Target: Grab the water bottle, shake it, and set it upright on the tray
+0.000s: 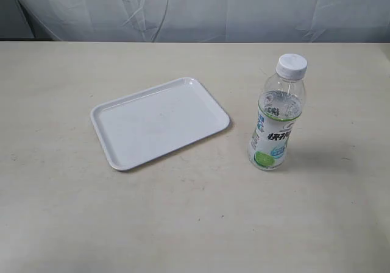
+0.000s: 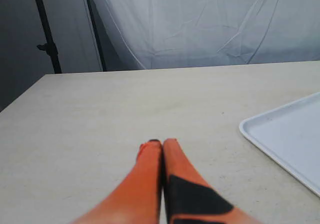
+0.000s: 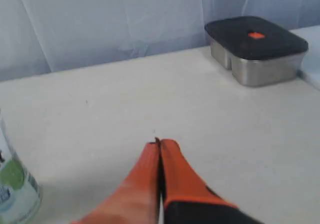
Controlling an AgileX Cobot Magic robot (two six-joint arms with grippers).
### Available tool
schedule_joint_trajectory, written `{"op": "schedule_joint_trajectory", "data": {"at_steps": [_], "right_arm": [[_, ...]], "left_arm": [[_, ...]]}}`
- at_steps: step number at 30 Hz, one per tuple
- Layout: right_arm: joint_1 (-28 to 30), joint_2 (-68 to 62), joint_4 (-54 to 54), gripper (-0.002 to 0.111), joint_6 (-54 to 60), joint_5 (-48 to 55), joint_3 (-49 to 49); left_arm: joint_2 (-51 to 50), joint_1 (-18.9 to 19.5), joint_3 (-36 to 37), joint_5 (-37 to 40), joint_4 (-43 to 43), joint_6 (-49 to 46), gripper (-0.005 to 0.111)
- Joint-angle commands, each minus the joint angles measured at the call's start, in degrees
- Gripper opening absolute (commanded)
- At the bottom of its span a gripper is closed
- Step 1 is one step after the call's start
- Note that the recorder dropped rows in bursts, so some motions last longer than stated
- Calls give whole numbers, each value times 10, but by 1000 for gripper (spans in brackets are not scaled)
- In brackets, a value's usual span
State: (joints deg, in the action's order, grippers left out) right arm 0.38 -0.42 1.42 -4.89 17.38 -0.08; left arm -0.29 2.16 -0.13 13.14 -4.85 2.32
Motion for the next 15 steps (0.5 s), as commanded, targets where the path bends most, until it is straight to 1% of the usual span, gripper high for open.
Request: {"op": "schedule_joint_trajectory", "data": {"at_steps": [1,2,3,5,6,7,8,10,11,13,15], "right_arm": [[2,4,-86,-1,-13,-209,1],[2,4,-122,-1,-15,-251,1],[2,4,-172,-1,-15,-320,1],[2,4,-231,-1,-36,-397,1],[2,4,-252,-1,-110,-405,1],[2,4,-260,-1,-184,-385,1],[2,4,-260,-1,-282,-329,1],[2,4,-260,-1,-367,-213,1],[2,4,-260,-1,-377,-189,1],[2,4,-261,-1,-377,-234,1],[2,4,-273,-1,-373,-327,1]], "left_arm": [[3,0,1,-3,-2,2,0],[3,0,1,-3,-2,2,0],[3,0,1,-3,-2,2,0],[3,0,1,-3,-2,2,0],[3,0,1,-3,-2,2,0],[3,0,1,-3,-2,2,0],[3,0,1,-3,-2,2,0],[3,0,1,-3,-2,2,0],[3,0,1,-3,-2,2,0],[3,0,1,-3,-2,2,0],[3,0,1,-3,-2,2,0]]}}
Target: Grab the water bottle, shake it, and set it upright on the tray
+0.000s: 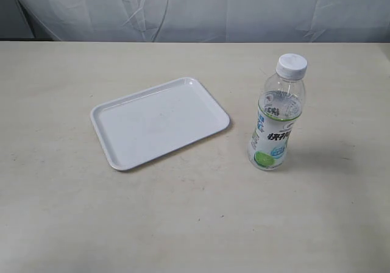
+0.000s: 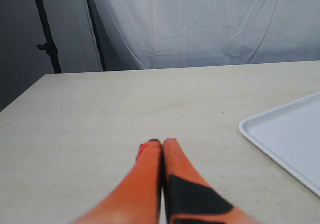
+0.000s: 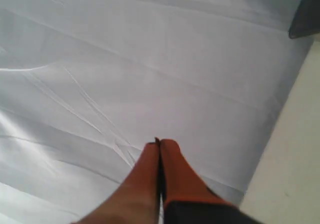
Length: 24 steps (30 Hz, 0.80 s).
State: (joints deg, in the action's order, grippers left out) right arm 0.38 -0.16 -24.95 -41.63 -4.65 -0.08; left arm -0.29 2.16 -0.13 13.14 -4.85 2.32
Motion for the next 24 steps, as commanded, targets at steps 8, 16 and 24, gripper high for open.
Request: {"op": "schedule_joint_trajectory", "data": {"at_steps": [8,16,24], "right_arm": [[2,-141,364,-1,30,54,-225],[-103,-470,150,-1,472,434,-544],[-177,-545,-94,64,809,443,-528]], "left_arm": [[3,0,1,-3,-2,2,0],[3,0,1,-3,-2,2,0],[3,0,1,-3,-2,2,0]]}}
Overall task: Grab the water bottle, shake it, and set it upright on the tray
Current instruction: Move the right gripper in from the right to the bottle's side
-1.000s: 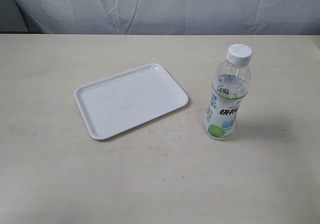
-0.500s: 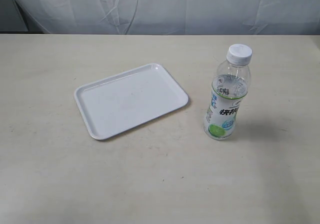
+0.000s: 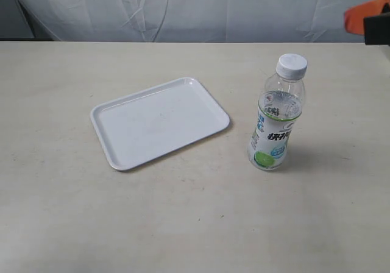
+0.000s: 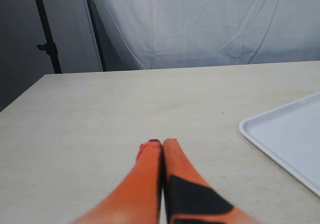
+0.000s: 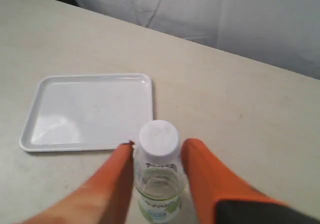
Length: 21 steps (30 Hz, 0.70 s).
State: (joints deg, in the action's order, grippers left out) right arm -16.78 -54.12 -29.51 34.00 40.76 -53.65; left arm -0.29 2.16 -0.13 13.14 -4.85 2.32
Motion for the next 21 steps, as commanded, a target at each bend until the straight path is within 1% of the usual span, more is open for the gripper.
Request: {"op": "schedule_joint_trajectory", "data": {"at_steps": [1,2,3,4,6,9,10,12,13,14,21], "right_arm": [[-6,-5,-59,72,54,-15,14],[-6,-4,-70,76,56,-22,24],[-6,-2,-86,78,67,-31,39],[-6,-1,-116,77,91,-47,58],[-6,4,-217,72,163,-98,103],[-6,10,-421,61,357,-166,182],[-6,10,-498,59,442,-179,208],[-6,10,-644,59,616,-184,254],[-6,8,-704,59,696,-166,275],[-6,6,-704,59,728,-153,288],[-6,-18,-704,59,745,-156,309]], "left_arm": [[3,0,1,-3,-2,2,0],[3,0,1,-3,-2,2,0],[3,0,1,-3,-2,2,0],[3,0,1,-3,-2,2,0],[3,0,1,-3,-2,2,0],[3,0,1,-3,-2,2,0],[3,0,1,-3,-2,2,0],[3,0,1,-3,-2,2,0],[3,0,1,-3,-2,2,0],[3,0,1,-3,-2,2,0],[3,0,1,-3,-2,2,0]]}}
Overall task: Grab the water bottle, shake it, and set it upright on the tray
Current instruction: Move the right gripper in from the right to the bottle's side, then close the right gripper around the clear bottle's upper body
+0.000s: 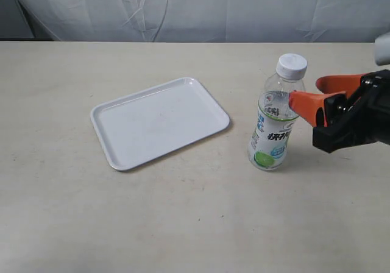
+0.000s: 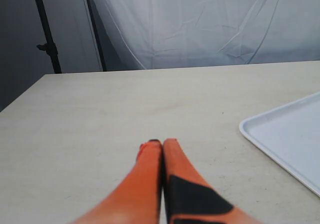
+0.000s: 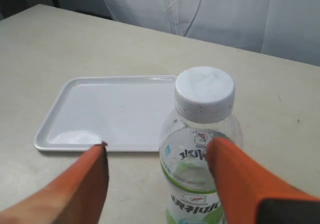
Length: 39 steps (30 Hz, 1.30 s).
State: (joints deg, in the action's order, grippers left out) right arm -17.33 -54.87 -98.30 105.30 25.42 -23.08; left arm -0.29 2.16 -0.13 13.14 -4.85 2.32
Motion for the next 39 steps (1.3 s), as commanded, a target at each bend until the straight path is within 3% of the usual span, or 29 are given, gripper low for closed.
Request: {"op": "schedule_joint_trajectory", "data": {"at_steps": [1,11,17,21,32,39], "right_arm": [[0,-13,-17,59,40,-2,4],[0,-59,-17,59,83,5,-14],[0,-105,-17,84,83,18,-43],[0,-133,-17,94,86,27,-57],[0,-251,-17,94,102,27,-111],[0,-309,-17,88,112,25,-127]], "left_arm": [[3,0,1,-3,-2,2,0],[3,0,1,-3,-2,2,0],[3,0,1,-3,-2,2,0],[3,0,1,-3,-2,2,0],[3,0,1,-3,-2,2,0],[3,0,1,-3,-2,2,0]]}}
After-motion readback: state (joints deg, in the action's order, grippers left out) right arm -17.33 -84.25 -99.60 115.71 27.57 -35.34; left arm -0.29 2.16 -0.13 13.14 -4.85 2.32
